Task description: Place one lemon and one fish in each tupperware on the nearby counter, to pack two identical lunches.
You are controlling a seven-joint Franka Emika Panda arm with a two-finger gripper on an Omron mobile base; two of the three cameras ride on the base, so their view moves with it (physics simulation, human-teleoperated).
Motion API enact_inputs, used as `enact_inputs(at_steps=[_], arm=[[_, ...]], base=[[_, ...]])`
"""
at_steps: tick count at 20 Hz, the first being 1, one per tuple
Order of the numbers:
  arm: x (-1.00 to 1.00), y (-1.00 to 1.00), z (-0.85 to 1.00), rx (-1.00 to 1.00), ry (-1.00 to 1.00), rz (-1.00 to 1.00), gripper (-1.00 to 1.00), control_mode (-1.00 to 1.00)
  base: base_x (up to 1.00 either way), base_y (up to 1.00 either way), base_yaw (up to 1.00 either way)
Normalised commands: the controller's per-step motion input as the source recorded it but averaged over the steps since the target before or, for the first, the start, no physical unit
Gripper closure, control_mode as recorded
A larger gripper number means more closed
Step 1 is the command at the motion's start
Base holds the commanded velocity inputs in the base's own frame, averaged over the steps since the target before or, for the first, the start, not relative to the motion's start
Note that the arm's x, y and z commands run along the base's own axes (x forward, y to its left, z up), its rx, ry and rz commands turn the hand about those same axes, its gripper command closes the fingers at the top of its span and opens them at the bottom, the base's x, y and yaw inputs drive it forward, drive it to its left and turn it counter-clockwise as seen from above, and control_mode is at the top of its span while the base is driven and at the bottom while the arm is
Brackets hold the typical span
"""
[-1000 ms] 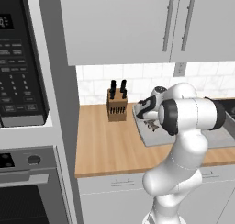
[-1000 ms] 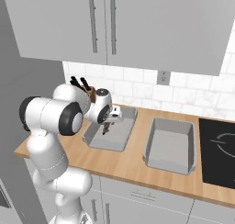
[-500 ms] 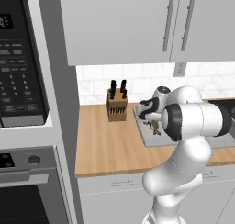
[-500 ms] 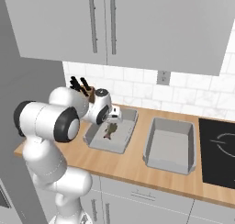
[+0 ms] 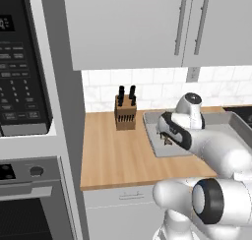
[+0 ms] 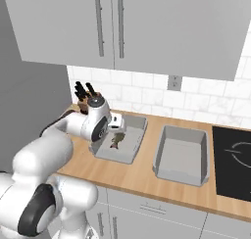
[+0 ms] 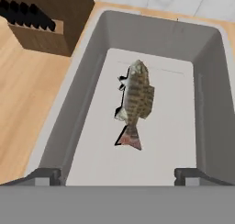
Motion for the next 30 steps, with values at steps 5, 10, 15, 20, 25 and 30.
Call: enact_inputs(at_steps=[5,10,15,20,25,30], arm=[[-1.0,0.06,0.99,0.0,0.0,-0.1,-1.0,-1.0],[-1.0,0.08,0.99,0.0,-0.1,-0.03,-1.0,-1.0],[-1.0,0.06,0.68,0.0,-0.18,0.0,-1.0,-1.0],[-0.6,0.05,0.45,0.0,-0.11,0.0,-1.0,1.0],[0.0,0.0,0.0,0.0,0.0,0.0,-1.0,1.0],[0.0,0.0,0.0,0.0,0.0,0.0,-1.0,1.0]], base=[[0.0,0.0,0.0],[0.0,0.0,0.0],[0.0,0.0,0.0],[-0.4,0.08,0.0],[-1.0,0.21,0.0],[-1.0,0.0,0.04]])
